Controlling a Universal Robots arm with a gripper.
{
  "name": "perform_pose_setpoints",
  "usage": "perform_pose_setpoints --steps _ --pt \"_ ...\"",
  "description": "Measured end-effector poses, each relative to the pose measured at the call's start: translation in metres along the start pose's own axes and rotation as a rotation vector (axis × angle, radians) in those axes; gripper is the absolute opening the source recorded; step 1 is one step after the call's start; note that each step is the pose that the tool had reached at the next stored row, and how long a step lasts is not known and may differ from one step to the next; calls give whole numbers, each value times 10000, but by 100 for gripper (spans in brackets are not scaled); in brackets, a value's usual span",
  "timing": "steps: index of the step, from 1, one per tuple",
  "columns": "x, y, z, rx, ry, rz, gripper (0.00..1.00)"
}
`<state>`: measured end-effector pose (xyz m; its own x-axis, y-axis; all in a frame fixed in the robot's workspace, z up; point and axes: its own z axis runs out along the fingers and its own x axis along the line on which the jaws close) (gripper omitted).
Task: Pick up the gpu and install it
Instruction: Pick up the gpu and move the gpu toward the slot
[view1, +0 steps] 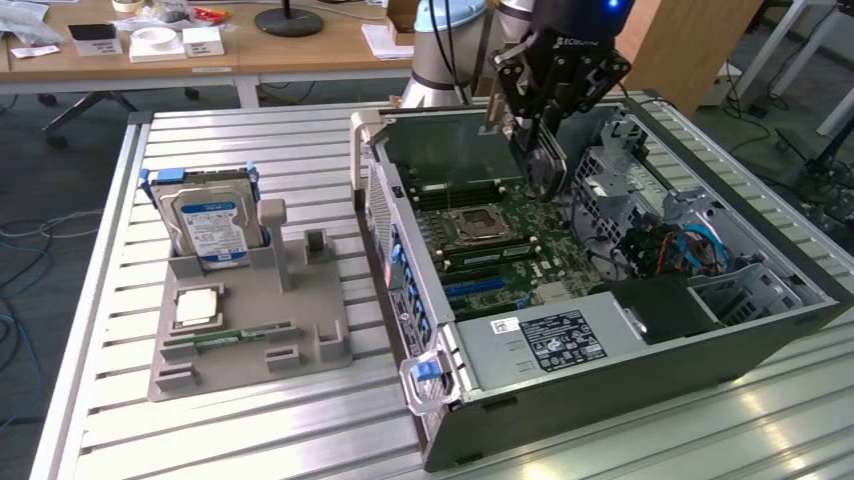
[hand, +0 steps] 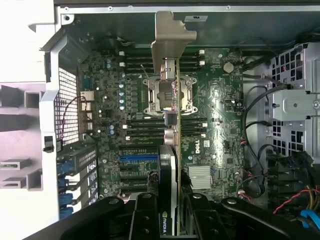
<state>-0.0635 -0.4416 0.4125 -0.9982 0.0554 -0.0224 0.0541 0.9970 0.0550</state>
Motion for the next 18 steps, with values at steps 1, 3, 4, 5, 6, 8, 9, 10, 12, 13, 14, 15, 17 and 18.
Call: perform_pose_setpoints --steps 1,3,4,5,6,8,9,10,12,13,14,15,17,18 --pt "-5 0 0 0 1 -1 27" --pt "-5 0 0 0 0 0 27" --pt "-5 0 0 -1 0 1 27" --pt "-6 0 0 0 0 0 27" --pt "-6 0 0 -1 0 0 27" --pt "-9 0 1 -1 0 -1 27" --pt "-17 1 1 -1 0 -2 27" --pt "-30 2 1 -1 0 -1 27" --pt "-63 4 2 0 0 0 27" --pt "-83 5 3 -1 0 0 27" --pt "-107 6 3 -2 0 -1 27" --pt "-131 7 4 -1 0 -1 27" --pt "-184 10 5 -1 0 0 27" --pt "-210 11 6 0 0 1 27"
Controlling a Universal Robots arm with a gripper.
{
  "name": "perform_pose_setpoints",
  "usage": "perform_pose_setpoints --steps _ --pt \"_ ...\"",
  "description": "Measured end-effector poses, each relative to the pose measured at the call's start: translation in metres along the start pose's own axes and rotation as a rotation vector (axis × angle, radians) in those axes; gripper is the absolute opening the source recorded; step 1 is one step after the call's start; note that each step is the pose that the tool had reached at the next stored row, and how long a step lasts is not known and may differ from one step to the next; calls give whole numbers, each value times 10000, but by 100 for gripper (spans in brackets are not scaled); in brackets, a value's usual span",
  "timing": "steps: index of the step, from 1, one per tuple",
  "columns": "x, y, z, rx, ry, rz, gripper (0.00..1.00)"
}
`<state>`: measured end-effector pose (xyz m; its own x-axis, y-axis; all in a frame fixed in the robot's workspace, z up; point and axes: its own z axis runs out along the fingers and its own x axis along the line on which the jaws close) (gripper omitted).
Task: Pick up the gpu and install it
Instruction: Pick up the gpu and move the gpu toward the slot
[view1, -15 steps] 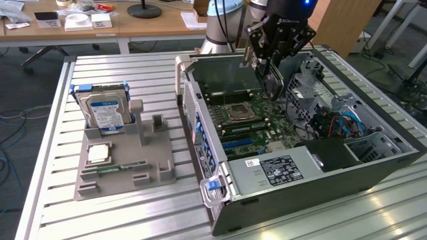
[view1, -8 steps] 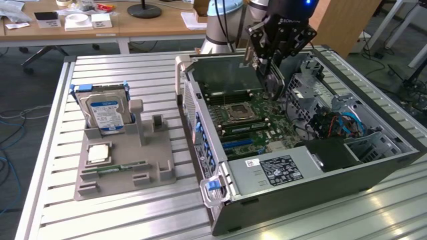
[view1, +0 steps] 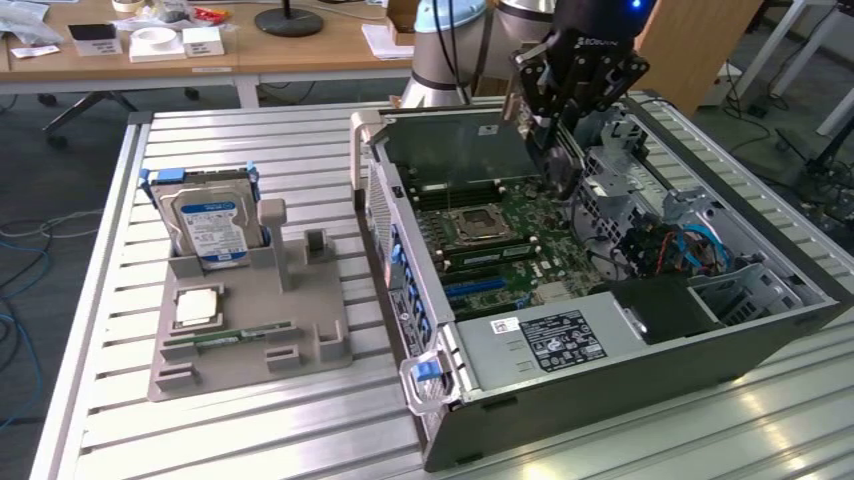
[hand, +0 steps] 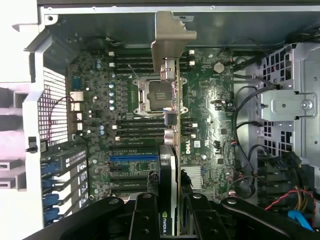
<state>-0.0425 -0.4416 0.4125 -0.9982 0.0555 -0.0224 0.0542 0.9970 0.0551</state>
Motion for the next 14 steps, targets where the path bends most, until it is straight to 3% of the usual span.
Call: perform_pose_setpoints --steps 14 --pt "-497 27 13 0 10 -2 27"
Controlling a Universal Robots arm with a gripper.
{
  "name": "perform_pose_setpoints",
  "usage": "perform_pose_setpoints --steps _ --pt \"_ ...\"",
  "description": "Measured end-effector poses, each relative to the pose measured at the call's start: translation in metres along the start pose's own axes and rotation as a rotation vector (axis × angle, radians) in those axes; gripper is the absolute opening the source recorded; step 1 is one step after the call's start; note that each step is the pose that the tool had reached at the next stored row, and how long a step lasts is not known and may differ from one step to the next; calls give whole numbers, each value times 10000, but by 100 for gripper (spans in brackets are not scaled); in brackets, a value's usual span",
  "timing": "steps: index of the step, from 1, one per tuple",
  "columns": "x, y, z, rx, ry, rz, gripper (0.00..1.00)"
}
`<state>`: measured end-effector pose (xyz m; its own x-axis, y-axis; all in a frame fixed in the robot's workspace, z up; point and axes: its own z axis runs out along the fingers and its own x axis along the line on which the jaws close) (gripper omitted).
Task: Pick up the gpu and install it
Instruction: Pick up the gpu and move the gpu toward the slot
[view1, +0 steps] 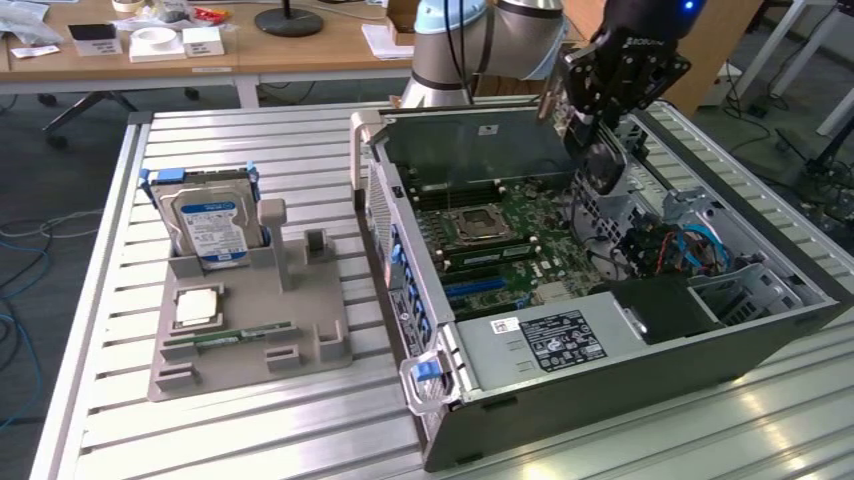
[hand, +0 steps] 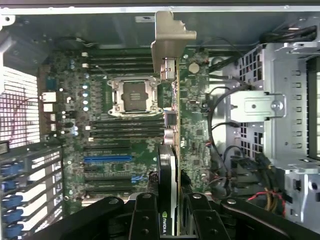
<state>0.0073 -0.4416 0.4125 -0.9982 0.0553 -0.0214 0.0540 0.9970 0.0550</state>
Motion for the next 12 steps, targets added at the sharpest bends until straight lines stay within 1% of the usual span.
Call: perform_pose_setpoints --steps 4,12 --pt "-110 6 3 -1 1 0 27" --pt "-121 6 3 0 1 1 27"
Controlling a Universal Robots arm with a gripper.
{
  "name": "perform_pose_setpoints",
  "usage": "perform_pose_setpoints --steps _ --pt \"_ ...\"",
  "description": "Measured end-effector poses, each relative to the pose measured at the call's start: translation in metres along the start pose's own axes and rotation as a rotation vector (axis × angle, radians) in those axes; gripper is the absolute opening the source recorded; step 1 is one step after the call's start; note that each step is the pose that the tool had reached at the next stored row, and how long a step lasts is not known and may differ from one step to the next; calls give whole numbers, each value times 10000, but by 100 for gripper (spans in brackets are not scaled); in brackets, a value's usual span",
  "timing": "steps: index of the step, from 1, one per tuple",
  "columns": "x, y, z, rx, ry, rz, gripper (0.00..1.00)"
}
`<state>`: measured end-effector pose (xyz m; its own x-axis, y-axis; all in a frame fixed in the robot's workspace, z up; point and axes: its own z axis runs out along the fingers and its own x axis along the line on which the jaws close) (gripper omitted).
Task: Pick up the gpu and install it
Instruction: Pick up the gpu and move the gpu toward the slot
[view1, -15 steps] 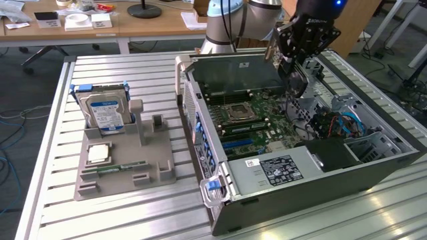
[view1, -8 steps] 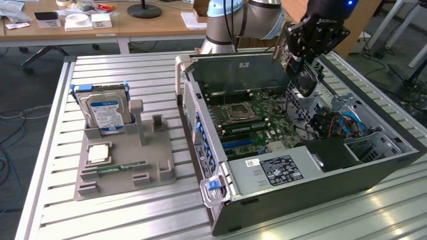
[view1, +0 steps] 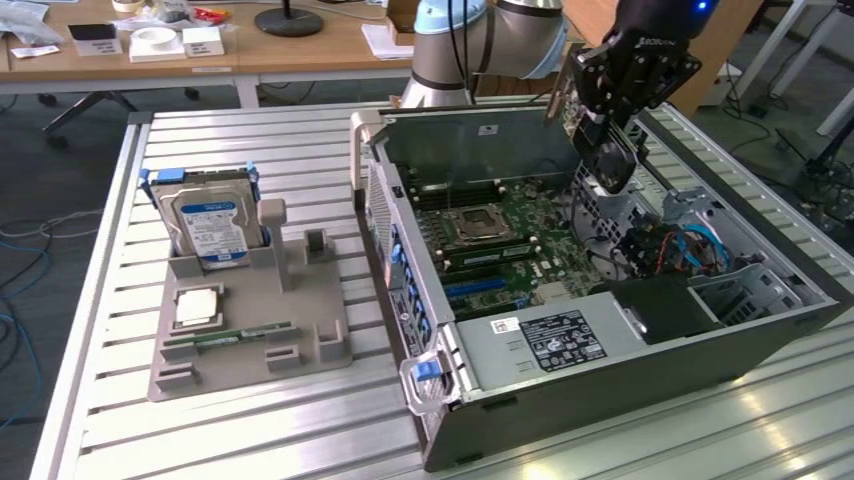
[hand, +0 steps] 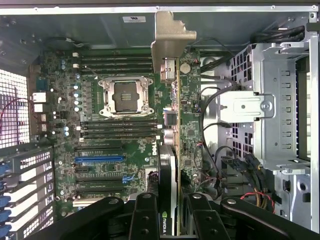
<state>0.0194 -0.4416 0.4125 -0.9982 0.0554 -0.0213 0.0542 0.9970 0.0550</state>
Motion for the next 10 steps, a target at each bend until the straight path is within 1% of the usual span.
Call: perform_pose_setpoints --steps 6,10 --pt "-2 0 1 1 0 0 27" --pt "-42 2 5 -1 0 0 27"
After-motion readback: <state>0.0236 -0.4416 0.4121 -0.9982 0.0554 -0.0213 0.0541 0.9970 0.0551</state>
